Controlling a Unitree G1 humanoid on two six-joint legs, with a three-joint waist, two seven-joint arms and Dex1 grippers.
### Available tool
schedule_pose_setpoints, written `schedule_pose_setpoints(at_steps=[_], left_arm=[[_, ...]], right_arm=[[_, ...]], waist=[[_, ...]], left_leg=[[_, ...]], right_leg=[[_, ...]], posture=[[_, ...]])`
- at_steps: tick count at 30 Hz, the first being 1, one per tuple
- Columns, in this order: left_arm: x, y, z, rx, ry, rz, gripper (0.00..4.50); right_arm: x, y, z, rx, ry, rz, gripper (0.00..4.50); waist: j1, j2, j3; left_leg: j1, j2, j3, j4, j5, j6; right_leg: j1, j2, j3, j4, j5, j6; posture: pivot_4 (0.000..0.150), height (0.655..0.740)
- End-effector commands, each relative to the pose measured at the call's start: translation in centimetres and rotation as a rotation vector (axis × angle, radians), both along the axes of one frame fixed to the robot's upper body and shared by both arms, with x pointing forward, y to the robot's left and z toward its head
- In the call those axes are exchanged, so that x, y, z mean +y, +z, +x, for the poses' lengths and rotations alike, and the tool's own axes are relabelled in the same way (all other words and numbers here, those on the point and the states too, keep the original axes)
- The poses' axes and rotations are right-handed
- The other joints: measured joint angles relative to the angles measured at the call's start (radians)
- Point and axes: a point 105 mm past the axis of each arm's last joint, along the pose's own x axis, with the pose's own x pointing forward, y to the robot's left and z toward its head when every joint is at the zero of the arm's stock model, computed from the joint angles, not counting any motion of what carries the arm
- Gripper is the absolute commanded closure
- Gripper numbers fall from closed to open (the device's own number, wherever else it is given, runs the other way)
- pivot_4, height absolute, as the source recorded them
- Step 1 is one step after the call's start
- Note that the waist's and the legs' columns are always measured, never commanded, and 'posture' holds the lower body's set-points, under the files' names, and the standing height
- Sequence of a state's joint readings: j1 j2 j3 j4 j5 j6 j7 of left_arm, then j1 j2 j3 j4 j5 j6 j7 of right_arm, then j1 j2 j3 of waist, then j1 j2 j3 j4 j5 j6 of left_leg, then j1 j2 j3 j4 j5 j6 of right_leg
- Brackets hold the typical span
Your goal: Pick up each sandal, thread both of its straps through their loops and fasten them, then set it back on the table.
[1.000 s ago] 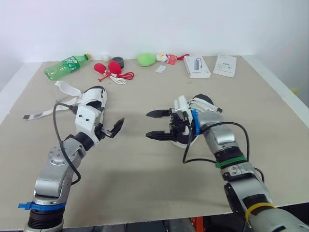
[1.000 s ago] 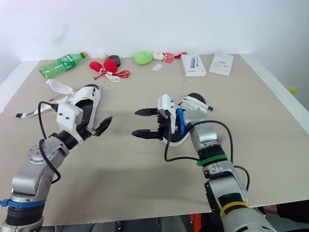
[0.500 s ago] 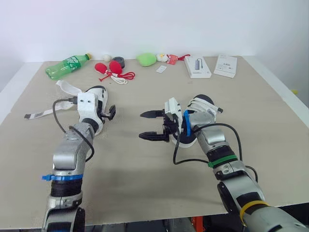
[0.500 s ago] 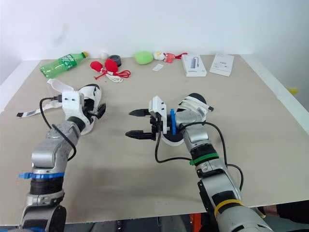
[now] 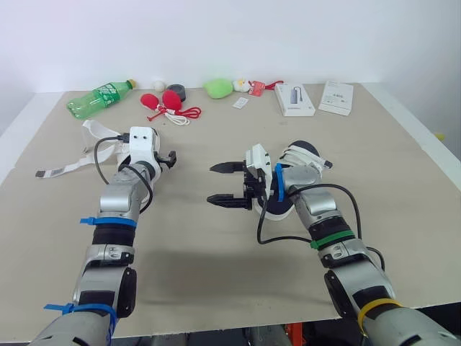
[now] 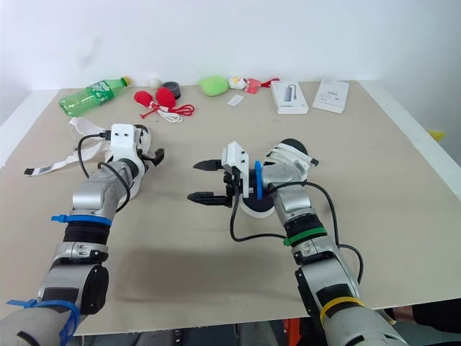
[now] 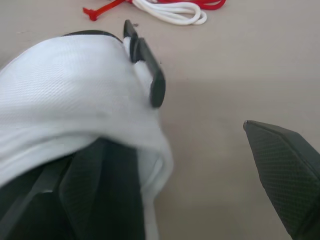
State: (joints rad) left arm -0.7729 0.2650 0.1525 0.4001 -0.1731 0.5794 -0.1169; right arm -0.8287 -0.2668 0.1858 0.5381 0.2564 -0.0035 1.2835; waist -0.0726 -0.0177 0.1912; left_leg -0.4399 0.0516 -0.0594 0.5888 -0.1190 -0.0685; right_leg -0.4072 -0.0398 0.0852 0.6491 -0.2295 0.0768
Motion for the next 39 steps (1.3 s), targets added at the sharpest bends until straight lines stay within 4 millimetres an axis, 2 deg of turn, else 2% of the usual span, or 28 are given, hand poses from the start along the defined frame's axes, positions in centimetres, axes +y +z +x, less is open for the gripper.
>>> schedule_pose_setpoints(at_steps=[1,2,3,4,6,7,8,11,14,17,20,23,26,28,35,39], left_arm=[[-0.1,1.3,0.9,-0.041,-0.015,0.017,0.52],[-0.2,1.4,0.9,-0.045,-0.018,0.02,0.69],[-0.2,1.4,0.8,-0.049,-0.019,0.025,1.29],[-0.2,1.4,0.7,-0.052,-0.02,0.029,1.49],[-0.1,1.2,0.4,-0.055,-0.019,0.036,2.52],[-0.1,1.2,0.2,-0.057,-0.018,0.044,2.76],[0.0,1.2,0.0,-0.063,-0.023,0.059,3.33],[-0.1,1.3,-0.9,-0.086,-0.06,0.103,4.44],[-0.8,1.9,-2.5,-0.135,-0.175,0.165,4.44],[-2.5,2.0,-5.5,-0.191,-0.385,0.285,4.44],[-3.8,1.4,-8.8,-0.215,-0.589,0.377,4.44],[-5.6,0.4,-13.7,-0.256,-0.884,0.436,4.44],[-6.4,-0.3,-16.5,-0.267,-1.065,0.462,4.44],[-6.8,-0.5,-17.5,-0.283,-1.147,0.481,4.44],[-8.1,-0.9,-18.7,-0.324,-1.344,0.556,4.44],[-8.1,-1.3,-18.4,-0.323,-1.362,0.595,4.44]], right_arm=[[-0.3,1.3,0.1,-0.061,-0.004,0.013,0.0],[-0.3,1.2,0.1,-0.061,-0.006,0.012,0.0],[-0.4,1.2,0.0,-0.06,-0.006,0.011,0.0],[-0.4,1.2,0.0,-0.06,-0.007,0.011,0.0],[-0.5,1.2,0.0,-0.059,-0.008,0.01,0.0],[-0.5,1.2,0.0,-0.059,-0.008,0.009,0.0],[-0.6,1.2,0.0,-0.059,-0.008,0.008,0.0],[-0.6,1.2,0.0,-0.057,-0.01,0.011,0.0],[-0.7,1.5,-0.1,-0.054,-0.005,0.021,0.0],[-1.2,1.8,-0.3,-0.055,0.009,0.024,0.0],[-1.7,1.9,-0.6,-0.055,0.018,0.019,0.0],[-2.6,1.6,-1.1,-0.047,0.027,-0.005,0.0],[-3.2,1.3,-1.4,-0.033,0.028,-0.023,0.0],[-3.6,1.2,-1.5,-0.026,0.025,-0.03,0.0],[-4.1,1.1,-1.8,-0.018,0.016,-0.041,0.0],[-4.7,1.0,-1.9,-0.008,0.002,-0.052,0.0]], waist=[[0.0,0.0,0.0],[0.0,0.0,0.0],[0.0,0.0,0.0],[0.0,0.0,0.0],[0.0,0.0,0.0],[0.0,0.0,0.0],[0.0,0.0,0.0],[0.0,0.0,0.0],[-0.001,0.0,0.0],[-0.004,0.0,0.0],[-0.003,0.0,0.0],[-0.001,0.0,0.0],[0.006,0.0,0.0],[0.006,0.0,0.0],[0.005,0.0,0.0],[0.006,0.0,0.0]], left_leg=[[0.0,0.0,0.0,-0.001,0.001,-0.001],[0.0,0.0,0.0,-0.002,0.001,-0.001],[0.0,0.0,0.0,-0.002,0.001,-0.002],[0.0,0.0,0.0,-0.002,0.001,-0.002],[0.0,0.0,0.0,-0.002,0.001,-0.002],[0.0,0.0,0.0,-0.002,0.001,-0.002],[0.0,0.0,0.0,-0.002,0.001,-0.002],[0.0,0.0,0.0,-0.003,0.001,-0.002],[0.0,0.0,0.0,-0.003,0.001,-0.002],[0.0,0.0,0.0,-0.004,0.001,-0.003],[0.0,0.0,0.0,-0.006,0.001,-0.003],[0.0,0.001,0.0,-0.006,0.001,-0.004],[0.0,0.0,0.001,-0.006,0.0,-0.005],[0.0,0.0,0.001,-0.005,0.0,-0.005],[0.001,0.001,0.002,-0.004,0.0,-0.005],[0.0,0.001,0.001,-0.005,0.0,-0.004]], right_leg=[[0.0,0.0,0.0,0.0,0.0,0.0],[0.0,0.0,0.0,0.0,0.0,0.0],[0.0,0.0,0.0,0.0,0.0,0.0],[0.0,0.0,0.0,0.0,0.0,0.0],[0.0,0.0,0.0,0.0,0.0,0.0],[0.0,0.0,0.0,0.0,0.0,0.0],[0.0,0.0,0.0,0.0,0.0,0.0],[0.0,0.0,0.0,0.0,0.0,0.0],[0.0,0.0,0.0,0.0,0.0,0.0],[-0.001,0.0,0.0,-0.001,0.0,0.0],[-0.002,0.0,0.0,0.0,-0.002,-0.002],[-0.002,-0.001,0.0,-0.001,-0.003,-0.003],[-0.002,-0.002,0.0,-0.001,-0.007,-0.008],[-0.002,-0.002,0.0,-0.001,-0.007,-0.009],[-0.002,-0.002,0.0,-0.001,-0.006,-0.009],[-0.002,-0.002,0.0,-0.001,-0.007,-0.008]], posture=[[0.15,0.74],[0.15,0.74],[0.15,0.74],[0.15,0.74],[0.15,0.74],[0.15,0.74],[0.15,0.74],[0.15,0.74],[0.15,0.74],[0.15,0.74],[0.15,0.74],[0.15,0.74],[0.15,0.74],[0.15,0.74],[0.15,0.74],[0.15,0.74]])
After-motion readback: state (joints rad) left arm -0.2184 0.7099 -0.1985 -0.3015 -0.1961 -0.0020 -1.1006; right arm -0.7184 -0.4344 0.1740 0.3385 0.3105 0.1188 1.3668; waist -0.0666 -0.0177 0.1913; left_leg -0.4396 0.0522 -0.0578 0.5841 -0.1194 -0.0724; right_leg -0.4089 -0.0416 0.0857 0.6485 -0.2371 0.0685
